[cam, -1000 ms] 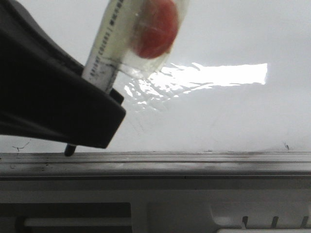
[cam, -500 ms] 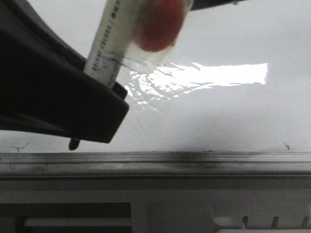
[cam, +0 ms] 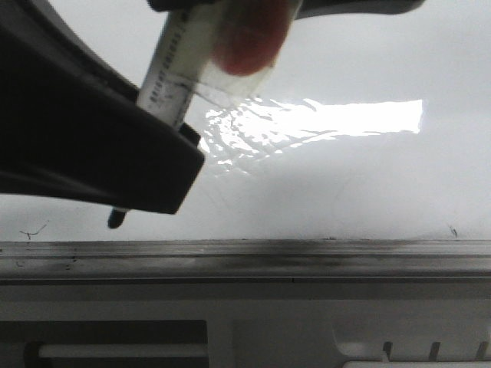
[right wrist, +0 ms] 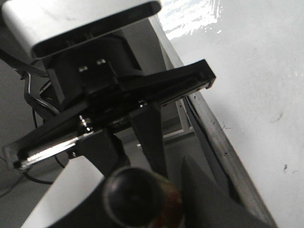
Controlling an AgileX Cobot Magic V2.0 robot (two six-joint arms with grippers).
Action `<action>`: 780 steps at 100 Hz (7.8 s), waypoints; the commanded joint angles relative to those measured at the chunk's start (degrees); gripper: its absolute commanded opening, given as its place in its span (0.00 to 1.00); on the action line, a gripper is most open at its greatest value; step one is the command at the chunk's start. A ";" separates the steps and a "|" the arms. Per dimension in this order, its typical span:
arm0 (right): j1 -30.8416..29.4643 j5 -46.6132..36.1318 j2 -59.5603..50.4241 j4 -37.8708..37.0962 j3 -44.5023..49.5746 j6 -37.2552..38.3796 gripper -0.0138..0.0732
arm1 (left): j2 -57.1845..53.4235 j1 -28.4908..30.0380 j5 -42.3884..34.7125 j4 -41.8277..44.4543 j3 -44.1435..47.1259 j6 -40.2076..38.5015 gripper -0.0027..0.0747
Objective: Write number 9 on whiteboard
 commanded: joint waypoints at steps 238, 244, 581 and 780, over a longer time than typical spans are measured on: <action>7.74 -61.69 -4.23 -43.32 8.05 29.23 0.10 | -24.77 16.49 -13.42 -5.82 3.80 -18.13 0.47; 7.74 -60.20 -3.06 -43.32 7.25 29.23 0.10 | -24.77 16.49 -13.42 -5.82 3.80 -18.13 0.47; 12.98 -16.27 -8.54 -33.88 -3.96 27.73 0.08 | 9.52 3.72 14.04 -26.20 -3.06 17.59 0.01; -2.75 -18.47 -26.48 -34.46 -3.96 28.14 0.08 | 7.06 -5.48 -43.17 -35.23 -2.74 -5.65 0.01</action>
